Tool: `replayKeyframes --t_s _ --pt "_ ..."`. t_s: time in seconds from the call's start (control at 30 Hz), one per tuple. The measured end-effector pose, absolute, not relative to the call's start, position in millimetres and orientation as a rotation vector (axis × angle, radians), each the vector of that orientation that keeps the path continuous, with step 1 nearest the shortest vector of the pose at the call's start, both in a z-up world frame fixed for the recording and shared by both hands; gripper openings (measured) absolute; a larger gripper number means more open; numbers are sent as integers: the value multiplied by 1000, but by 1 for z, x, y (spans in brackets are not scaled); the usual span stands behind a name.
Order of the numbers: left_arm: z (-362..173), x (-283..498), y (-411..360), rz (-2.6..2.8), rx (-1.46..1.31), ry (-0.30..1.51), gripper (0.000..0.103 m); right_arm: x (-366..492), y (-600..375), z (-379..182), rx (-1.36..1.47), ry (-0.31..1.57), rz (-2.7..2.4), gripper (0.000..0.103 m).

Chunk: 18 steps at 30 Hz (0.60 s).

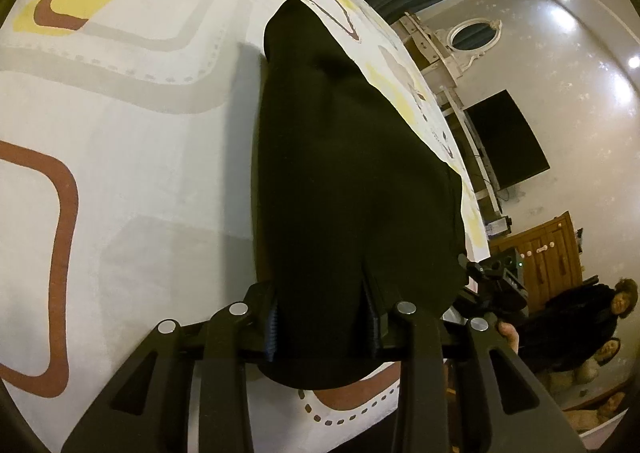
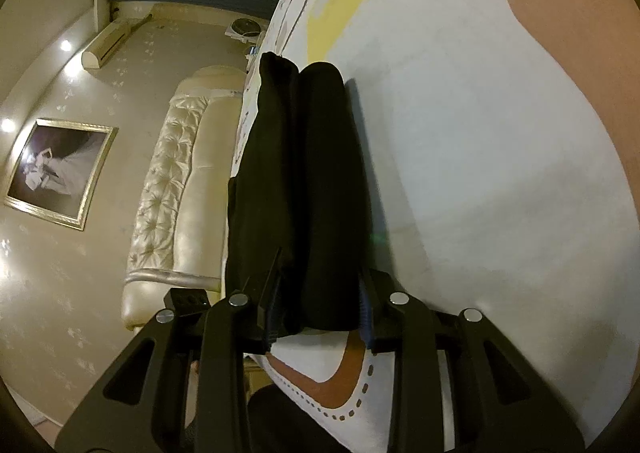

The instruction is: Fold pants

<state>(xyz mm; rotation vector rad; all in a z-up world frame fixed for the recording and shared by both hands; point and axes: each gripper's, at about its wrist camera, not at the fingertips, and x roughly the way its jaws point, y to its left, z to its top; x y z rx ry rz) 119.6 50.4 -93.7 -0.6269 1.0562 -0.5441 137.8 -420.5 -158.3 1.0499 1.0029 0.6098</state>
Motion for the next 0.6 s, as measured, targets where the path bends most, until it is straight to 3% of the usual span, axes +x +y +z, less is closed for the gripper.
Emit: replayKeyframes --t_s 0.17,0.33,0.43,0.6 --pt "-94 117 46 -535 -609 1062 40 130 -427 -160 1090 997 588 30" --pt "-88 109 41 -468 -539 1048 57 114 -439 -156 1100 986 532 31" --pt "-79 100 39 -407 -478 1023 67 98 -454 -157 1105 988 487 25" --pt "-65 82 35 -302 -373 984 77 67 -470 -156 1074 1011 407 21"
